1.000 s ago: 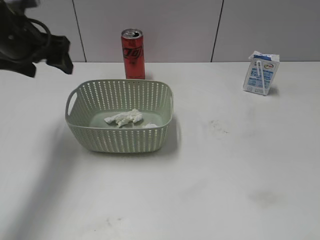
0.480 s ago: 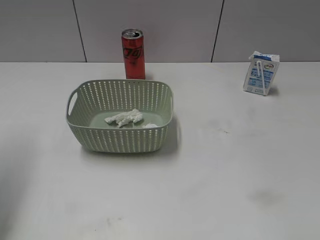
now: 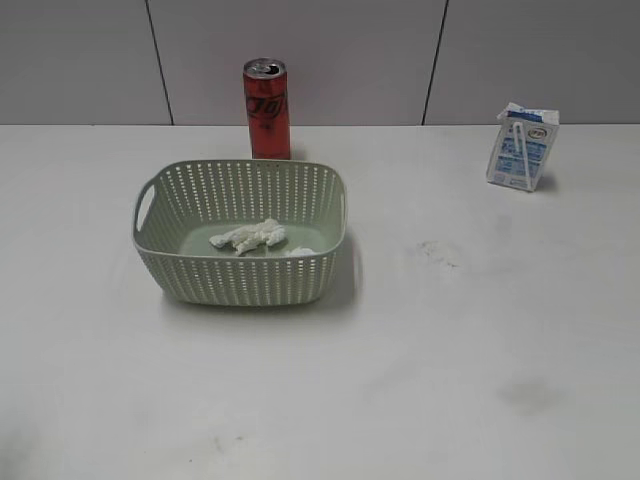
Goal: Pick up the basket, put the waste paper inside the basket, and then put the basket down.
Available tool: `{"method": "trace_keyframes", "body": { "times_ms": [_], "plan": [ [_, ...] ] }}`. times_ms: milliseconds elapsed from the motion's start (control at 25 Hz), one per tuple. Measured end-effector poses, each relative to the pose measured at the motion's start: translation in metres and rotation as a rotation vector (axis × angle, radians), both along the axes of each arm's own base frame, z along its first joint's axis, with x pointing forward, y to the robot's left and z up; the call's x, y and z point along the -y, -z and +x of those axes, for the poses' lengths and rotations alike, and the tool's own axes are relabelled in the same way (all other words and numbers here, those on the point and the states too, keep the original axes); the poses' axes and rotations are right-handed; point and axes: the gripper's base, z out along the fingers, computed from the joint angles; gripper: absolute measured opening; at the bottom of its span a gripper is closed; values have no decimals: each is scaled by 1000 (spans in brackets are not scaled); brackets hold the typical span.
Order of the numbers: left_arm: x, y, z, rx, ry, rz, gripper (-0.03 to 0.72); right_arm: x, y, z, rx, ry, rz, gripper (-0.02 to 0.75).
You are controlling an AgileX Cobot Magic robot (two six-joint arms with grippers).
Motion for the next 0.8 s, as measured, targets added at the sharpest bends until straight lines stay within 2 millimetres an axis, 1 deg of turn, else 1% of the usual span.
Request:
{"method": "trace_keyframes", "body": {
  "times_ms": [120, 240, 360, 440, 600, 720, 800],
  "plan": [
    [-2, 15, -34, 63, 1, 14, 577, 0, 0, 0, -2, 0, 0, 591],
    [-3, 27, -60, 138, -1, 16, 576, 0, 0, 0, -2, 0, 1, 591],
    [-4, 21, -84, 304, -5, 15, 575, 0, 0, 0, -2, 0, 1, 591],
    [-5, 18, -100, 384, -6, 14, 575, 0, 0, 0, -2, 0, 1, 591],
    [-7, 25, -125, 397, -5, 30, 573, 0, 0, 0, -2, 0, 1, 590],
    [-8, 28, -136, 458, -28, 26, 572, 0, 0, 0, -2, 0, 1, 590],
    [-10, 30, -139, 478, -55, 20, 572, 0, 0, 0, -3, 1, 2, 590]
  ]
}}
